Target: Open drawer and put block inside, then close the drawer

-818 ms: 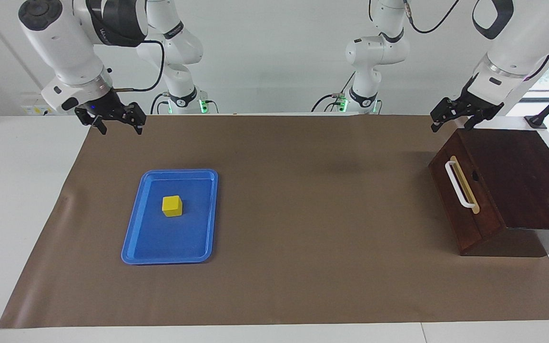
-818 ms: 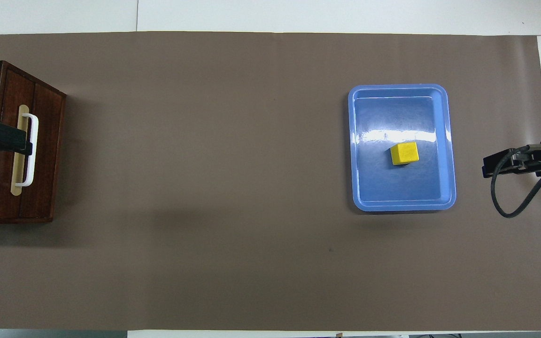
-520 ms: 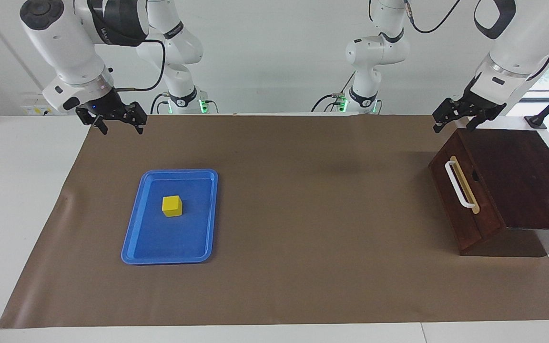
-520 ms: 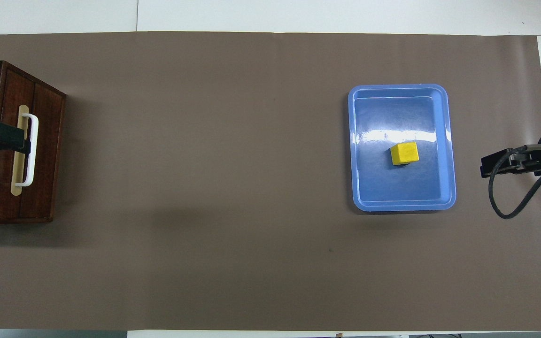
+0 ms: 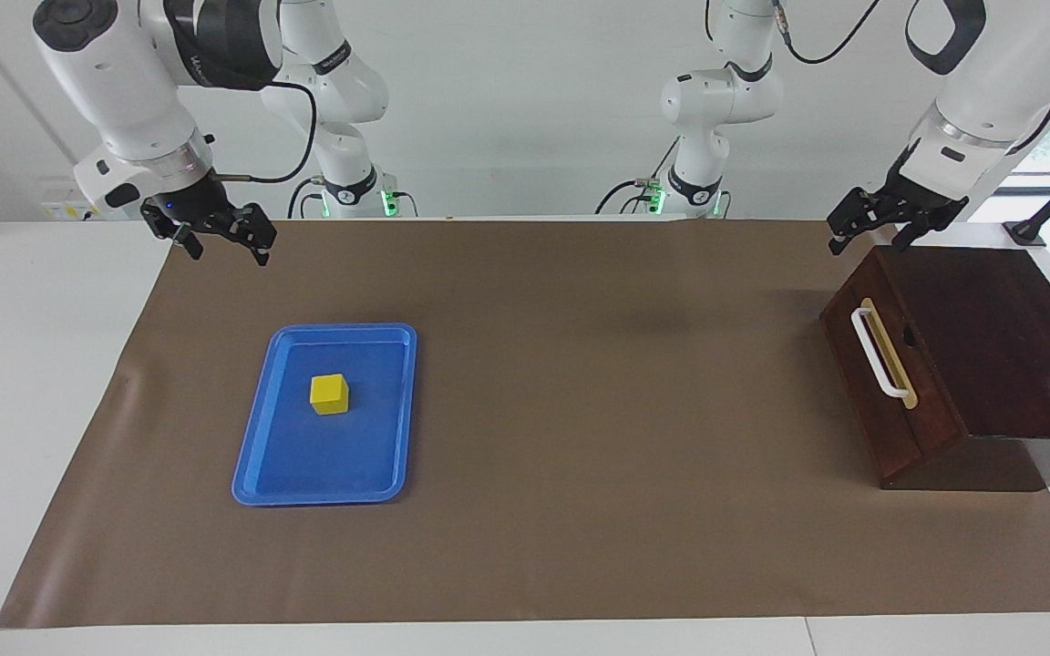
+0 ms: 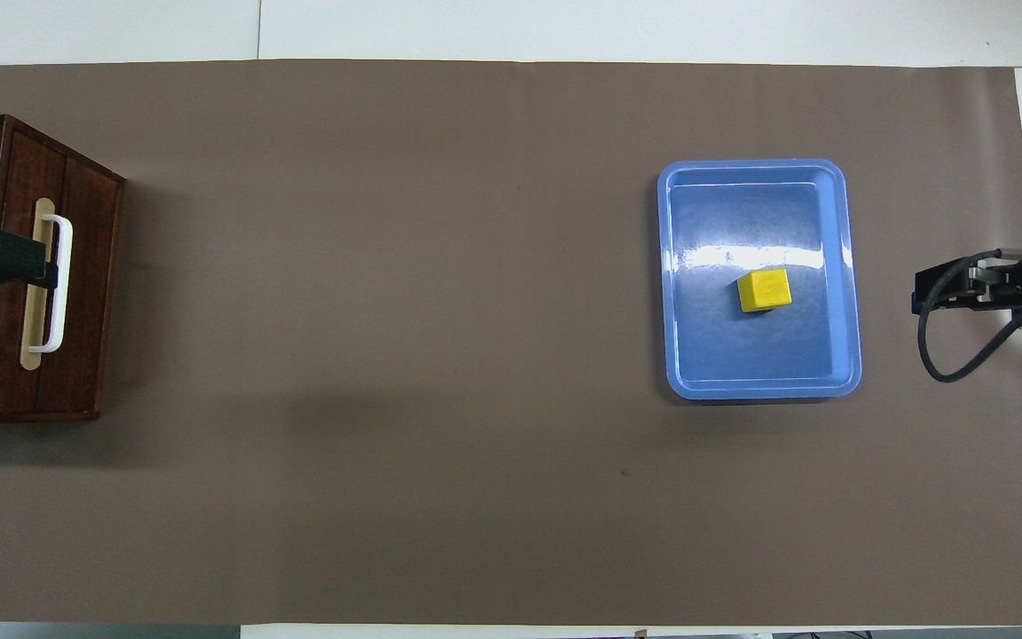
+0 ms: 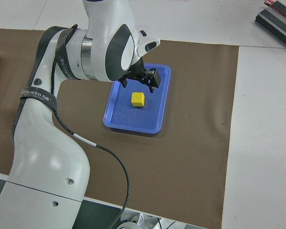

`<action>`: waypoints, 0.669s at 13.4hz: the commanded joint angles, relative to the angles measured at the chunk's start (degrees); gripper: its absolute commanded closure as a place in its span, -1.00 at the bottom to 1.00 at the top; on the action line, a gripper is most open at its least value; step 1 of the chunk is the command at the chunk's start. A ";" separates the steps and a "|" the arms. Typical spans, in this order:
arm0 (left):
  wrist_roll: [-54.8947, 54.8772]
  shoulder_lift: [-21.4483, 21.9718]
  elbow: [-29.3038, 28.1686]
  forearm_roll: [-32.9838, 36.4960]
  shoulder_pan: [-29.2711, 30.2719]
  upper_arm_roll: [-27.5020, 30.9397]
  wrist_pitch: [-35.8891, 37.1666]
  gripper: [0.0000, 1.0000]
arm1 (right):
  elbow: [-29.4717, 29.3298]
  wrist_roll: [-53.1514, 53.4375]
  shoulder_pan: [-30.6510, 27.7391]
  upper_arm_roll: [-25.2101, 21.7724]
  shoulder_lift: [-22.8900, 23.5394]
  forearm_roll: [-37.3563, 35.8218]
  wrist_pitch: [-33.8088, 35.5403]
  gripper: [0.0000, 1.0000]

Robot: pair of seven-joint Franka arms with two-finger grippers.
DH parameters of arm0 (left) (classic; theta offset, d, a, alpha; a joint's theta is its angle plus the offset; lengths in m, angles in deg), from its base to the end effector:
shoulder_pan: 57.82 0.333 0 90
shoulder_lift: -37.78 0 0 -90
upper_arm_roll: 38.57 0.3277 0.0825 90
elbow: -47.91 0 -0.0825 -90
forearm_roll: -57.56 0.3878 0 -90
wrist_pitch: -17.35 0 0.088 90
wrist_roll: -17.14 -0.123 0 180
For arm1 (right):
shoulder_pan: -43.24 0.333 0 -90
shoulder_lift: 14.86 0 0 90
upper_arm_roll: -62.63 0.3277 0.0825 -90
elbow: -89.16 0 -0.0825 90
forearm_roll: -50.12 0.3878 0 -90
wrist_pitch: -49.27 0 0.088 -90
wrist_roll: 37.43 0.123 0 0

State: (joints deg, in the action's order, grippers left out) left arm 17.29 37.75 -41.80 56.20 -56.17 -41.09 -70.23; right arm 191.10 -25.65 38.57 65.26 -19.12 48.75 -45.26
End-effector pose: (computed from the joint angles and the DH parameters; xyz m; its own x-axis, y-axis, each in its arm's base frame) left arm 0.5533 -0.0114 0.6187 0.9992 -0.0136 -0.0377 -0.0127 -0.9996 0.0237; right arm 0.5340 -0.0211 0.5682 0.9702 -0.2372 -0.0484 -0.2356 -0.9711 0.0378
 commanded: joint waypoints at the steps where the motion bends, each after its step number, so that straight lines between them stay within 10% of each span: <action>1: -0.06 1.00 -1.34 0.74 0.20 0.15 -1.28 -1.00 | -1.30 12.61 -1.05 0.36 3.98 0.85 -2.23 -0.96; 9: -0.41 1.27 -2.39 1.27 1.08 0.23 -1.80 -1.00 | -11.24 54.64 -2.36 0.19 16.12 12.08 -5.38 -0.83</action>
State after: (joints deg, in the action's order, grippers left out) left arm 17.29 37.75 -42.15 56.29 -55.26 -40.77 -70.62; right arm 182.04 23.14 37.84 65.16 -5.60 57.33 -49.41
